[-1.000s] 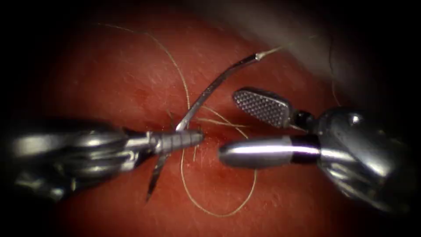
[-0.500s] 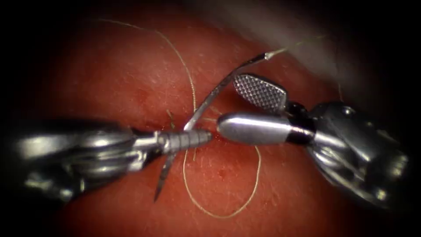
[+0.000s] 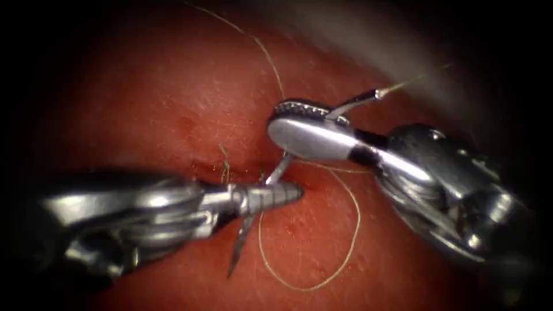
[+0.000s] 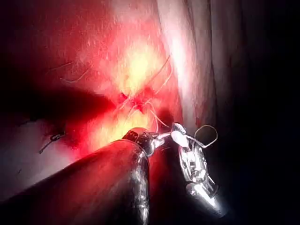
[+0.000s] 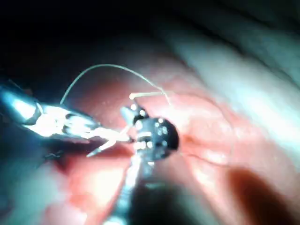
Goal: Wound Closure
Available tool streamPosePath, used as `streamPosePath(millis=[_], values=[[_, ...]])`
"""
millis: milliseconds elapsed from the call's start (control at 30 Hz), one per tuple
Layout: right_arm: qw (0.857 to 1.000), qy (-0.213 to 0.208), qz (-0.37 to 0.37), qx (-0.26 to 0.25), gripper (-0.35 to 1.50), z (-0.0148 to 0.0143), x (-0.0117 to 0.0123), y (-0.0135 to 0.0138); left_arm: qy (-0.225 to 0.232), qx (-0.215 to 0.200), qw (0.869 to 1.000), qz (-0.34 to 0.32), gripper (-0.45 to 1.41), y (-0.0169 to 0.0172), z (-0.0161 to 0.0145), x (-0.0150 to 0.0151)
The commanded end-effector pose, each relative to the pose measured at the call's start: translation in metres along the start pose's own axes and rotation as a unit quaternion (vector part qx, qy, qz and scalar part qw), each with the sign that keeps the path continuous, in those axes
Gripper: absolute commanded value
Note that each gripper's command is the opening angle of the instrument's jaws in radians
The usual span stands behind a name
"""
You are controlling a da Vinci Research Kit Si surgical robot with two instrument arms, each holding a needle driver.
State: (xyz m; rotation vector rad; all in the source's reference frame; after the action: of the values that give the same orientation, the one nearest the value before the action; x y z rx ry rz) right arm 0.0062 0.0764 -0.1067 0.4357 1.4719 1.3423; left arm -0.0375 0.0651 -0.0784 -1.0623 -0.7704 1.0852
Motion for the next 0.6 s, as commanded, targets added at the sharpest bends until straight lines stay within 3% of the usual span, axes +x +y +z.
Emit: streamPosePath(millis=[33,67,167,200,333,367,433,600], values=[[1.0,0.0,-0.008,0.0,-0.35,-0.0004,0.0001,0.0005,0.0,-0.001,1.0,0.0,-0.35,-0.0003,0.0006,-0.0004],[1.0,-0.001,-0.01,-0.002,-0.35,-0.0009,0.0002,0.0007,-0.001,0.0,1.0,0.0,-0.26,-0.0002,0.0009,-0.0005],[1.0,0.0,-0.012,-0.005,-0.35,-0.0024,0.0008,0.0013,0.003,0.004,0.998,0.066,0.5,0.0001,0.0022,-0.0001],[1.0,0.001,-0.013,-0.007,-0.35,-0.003,0.001,0.0016,0.008,-0.006,0.996,0.084,0.64,0.0002,0.0029,0.0],[1.0,-0.006,-0.014,-0.012,-0.35,-0.0037,0.0012,0.0018,0.002,-0.016,0.992,0.126,0.73,0.0003,0.0033,0.0],[0.999,-0.015,-0.026,-0.016,-0.35,-0.0042,0.0015,0.0023,-0.02,-0.039,0.985,0.168,0.77,0.0004,0.0033,0.0001],[0.999,-0.02,-0.03,-0.017,-0.35,-0.0044,0.0016,0.0025,-0.028,-0.048,0.983,0.178,0.78,0.0005,0.0033,0.0002],[0.986,-0.081,-0.143,-0.038,-0.35,-0.0061,0.0032,0.0047,-0.063,-0.089,0.965,0.238,0.78,0.001,0.0021,0.0006]])
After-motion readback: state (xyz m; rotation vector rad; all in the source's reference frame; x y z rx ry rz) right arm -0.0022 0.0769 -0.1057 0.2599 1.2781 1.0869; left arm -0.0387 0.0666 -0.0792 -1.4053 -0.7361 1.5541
